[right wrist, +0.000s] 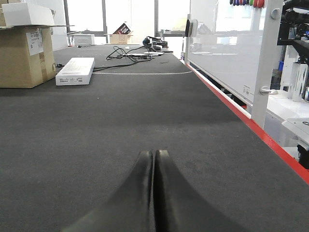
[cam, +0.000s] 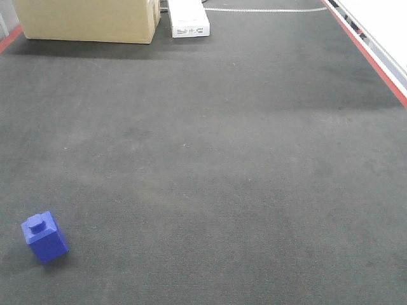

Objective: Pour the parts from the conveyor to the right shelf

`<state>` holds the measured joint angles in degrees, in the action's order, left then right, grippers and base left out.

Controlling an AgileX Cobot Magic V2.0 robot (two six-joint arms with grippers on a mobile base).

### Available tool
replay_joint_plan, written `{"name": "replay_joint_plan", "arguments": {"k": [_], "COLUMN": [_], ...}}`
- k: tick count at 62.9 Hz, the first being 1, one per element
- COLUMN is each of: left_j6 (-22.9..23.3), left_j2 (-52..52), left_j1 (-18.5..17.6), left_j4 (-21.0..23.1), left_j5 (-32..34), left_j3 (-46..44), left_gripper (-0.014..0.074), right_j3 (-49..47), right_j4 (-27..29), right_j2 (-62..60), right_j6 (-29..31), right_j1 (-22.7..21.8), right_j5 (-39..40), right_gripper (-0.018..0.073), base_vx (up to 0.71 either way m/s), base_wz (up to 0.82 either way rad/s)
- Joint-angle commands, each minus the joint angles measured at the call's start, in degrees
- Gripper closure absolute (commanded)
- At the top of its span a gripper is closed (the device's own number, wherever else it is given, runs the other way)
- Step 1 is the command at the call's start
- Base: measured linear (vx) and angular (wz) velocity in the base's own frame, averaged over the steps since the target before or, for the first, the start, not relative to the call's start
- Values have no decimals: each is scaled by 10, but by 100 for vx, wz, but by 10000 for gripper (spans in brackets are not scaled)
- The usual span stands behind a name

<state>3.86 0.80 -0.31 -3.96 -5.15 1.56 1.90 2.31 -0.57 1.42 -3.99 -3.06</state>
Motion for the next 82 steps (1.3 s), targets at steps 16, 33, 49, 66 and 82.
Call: {"name": "replay_joint_plan", "arguments": {"k": [16, 33, 49, 66, 82], "left_j6": [2, 2, 2, 9, -25], "left_j2": [7, 7, 7, 7, -104], "left_j1": [0, 0, 0, 0, 0], "left_j4": [1, 1, 1, 3, 0], "left_j5": [45, 45, 45, 98, -47], "left_j3": [18, 18, 18, -3, -186], "left_gripper": [603, 603, 603, 603, 603], "right_j3": [9, 9, 9, 9, 9], "right_j4": [0, 0, 0, 0, 0], "right_j2": [-10, -10, -10, -10, -10], "right_j6": [5, 5, 5, 5, 5], "right_j1": [-2, -2, -2, -2, -2], "right_j5": [39, 37, 37, 37, 37], "right_gripper": [568, 568, 568, 568, 568], "base_vx": [0, 0, 0, 0, 0], "base_wz": [0, 0, 0, 0, 0]}}
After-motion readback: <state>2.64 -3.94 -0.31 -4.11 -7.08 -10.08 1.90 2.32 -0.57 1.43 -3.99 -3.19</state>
